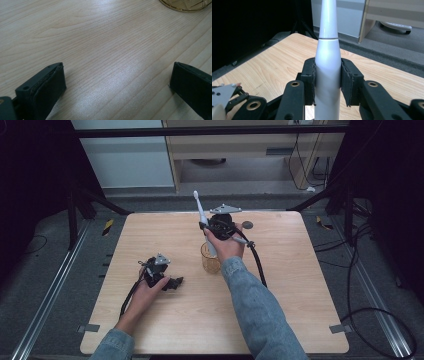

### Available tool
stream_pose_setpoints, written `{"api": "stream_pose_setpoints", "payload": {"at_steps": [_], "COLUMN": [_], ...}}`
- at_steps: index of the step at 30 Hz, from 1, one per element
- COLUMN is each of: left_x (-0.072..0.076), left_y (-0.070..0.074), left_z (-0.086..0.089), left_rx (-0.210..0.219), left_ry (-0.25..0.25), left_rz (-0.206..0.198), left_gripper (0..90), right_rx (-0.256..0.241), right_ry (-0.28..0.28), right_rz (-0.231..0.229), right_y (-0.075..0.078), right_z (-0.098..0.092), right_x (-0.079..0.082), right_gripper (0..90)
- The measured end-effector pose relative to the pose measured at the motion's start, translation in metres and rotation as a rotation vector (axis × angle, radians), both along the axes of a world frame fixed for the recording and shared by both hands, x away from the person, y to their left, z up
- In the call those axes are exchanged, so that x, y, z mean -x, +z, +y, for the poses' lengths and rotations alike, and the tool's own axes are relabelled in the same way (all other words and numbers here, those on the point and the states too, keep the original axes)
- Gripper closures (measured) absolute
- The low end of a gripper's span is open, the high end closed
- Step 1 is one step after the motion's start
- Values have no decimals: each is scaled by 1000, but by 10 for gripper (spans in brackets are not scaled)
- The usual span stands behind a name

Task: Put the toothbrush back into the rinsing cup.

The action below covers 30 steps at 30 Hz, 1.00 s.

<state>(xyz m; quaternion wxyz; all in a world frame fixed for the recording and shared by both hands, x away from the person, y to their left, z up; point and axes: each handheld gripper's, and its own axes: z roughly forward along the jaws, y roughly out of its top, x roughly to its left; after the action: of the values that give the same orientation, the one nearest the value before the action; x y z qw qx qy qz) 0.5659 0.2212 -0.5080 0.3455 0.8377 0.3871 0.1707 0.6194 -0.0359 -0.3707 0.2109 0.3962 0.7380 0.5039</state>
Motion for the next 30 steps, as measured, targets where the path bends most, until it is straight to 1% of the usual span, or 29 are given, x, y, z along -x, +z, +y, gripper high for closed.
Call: {"api": "stream_pose_setpoints", "payload": {"at_steps": [11, 20, 24, 30], "left_x": [0, 0, 0, 0], "left_y": [0, 0, 0, 0], "left_z": [0, 0, 0, 0], "left_rx": [-4, -4, -4, -4], "left_ry": [-2, -2, -2, -2], "left_rz": [1, 1, 1, 1], "left_gripper": [0, 0, 0, 0], "right_rx": [23, 61, 63, 78], "right_ry": [1, 19, 19, 25], "right_rz": [26, 24, 34, 36], "right_y": [-10, -10, -12, -14], "right_z": [-4, -2, -4, -7], "right_x": [2, 6, 8, 11], "right_gripper": [667, 668, 668, 667]}}
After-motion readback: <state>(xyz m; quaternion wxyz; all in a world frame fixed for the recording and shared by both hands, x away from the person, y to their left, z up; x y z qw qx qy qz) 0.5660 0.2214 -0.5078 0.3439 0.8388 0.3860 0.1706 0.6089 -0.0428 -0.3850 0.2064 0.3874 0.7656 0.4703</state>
